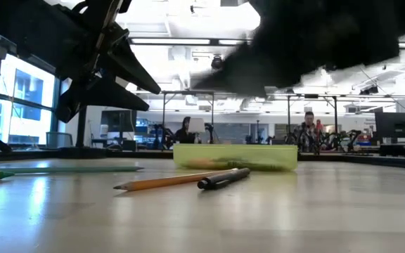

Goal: Pick & place school supplies into a supply box
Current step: Put the green crayon into the yellow supply box, then put the blue pencil into the yellow supply box

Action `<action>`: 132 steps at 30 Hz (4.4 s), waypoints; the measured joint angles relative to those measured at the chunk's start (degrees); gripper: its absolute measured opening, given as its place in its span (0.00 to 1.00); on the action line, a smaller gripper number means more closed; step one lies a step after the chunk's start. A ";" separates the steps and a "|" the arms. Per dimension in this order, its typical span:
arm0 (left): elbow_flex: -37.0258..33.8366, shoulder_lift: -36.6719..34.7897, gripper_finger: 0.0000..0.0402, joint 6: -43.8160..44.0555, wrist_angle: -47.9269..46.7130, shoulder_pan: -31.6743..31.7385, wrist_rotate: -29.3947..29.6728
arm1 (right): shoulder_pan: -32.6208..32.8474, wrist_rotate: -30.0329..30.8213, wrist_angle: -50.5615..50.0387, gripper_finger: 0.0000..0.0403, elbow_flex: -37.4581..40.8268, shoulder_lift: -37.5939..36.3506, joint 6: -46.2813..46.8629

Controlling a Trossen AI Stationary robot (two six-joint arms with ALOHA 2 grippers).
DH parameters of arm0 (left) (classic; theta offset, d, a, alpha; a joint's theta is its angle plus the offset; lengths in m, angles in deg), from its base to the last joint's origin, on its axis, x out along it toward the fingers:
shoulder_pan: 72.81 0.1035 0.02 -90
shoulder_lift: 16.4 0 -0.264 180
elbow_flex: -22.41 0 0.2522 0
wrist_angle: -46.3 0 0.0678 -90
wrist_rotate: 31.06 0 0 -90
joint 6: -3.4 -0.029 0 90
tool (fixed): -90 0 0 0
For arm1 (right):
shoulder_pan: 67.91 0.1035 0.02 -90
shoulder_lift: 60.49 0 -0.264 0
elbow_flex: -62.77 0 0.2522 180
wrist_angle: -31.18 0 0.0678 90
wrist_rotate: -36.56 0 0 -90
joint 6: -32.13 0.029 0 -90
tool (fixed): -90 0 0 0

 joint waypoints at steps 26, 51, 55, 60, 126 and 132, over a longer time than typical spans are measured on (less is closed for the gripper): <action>0.00 0.00 0.45 0.42 0.04 0.00 0.01 | -29.40 1.38 -9.88 0.02 18.64 -18.70 4.80; 0.04 -0.20 0.45 -3.31 -8.84 0.02 -3.53 | -29.37 -1.26 -1.76 0.18 22.06 -19.21 7.87; 0.04 -2.00 0.45 -10.60 -12.69 0.00 -3.82 | -29.22 -3.47 -1.76 0.18 22.06 -19.21 8.32; 0.04 -4.21 0.45 -20.24 -18.71 0.00 -3.87 | -29.20 -3.63 -1.76 0.18 22.06 -19.21 8.41; -18.27 19.01 0.29 -19.48 21.17 -2.27 6.69 | -29.19 -7.90 -1.30 0.18 22.04 -19.23 11.32; -18.23 18.88 0.07 -17.21 20.04 -2.38 8.09 | -29.20 -8.34 -1.31 0.18 22.04 -19.23 11.31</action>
